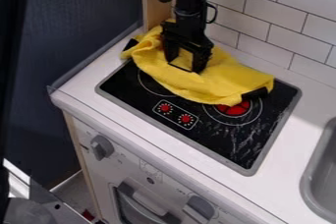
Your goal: Take a cloth and move it to the gas stove
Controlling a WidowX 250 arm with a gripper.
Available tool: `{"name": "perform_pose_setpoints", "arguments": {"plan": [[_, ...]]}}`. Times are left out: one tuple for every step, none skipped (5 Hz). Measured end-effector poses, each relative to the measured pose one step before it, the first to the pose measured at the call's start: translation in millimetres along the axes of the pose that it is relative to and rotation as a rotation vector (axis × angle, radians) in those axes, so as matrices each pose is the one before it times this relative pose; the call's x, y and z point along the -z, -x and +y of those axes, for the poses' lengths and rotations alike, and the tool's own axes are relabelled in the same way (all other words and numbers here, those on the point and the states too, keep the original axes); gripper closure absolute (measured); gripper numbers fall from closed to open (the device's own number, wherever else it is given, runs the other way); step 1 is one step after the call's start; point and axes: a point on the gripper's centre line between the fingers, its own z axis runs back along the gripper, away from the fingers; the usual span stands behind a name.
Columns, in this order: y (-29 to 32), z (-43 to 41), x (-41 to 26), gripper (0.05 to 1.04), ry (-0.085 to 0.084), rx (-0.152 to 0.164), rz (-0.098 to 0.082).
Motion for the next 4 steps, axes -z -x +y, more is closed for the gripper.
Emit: {"name": "perform_pose_setpoints", "arguments": {"plan": [[7.45, 5.25, -5.3, 0.084, 0.0185, -0.0086, -0.0058], [-4.18, -0.57, -21.09, 0.084, 0.0018, -0.001, -0.0483], [-4.1, -0.37, -18.83, 0.084, -0.0087, -0.0056, -0.0342], [-2.86, -4.83, -16.07, 0.084, -0.01, -0.0057, -0.0147]]}}
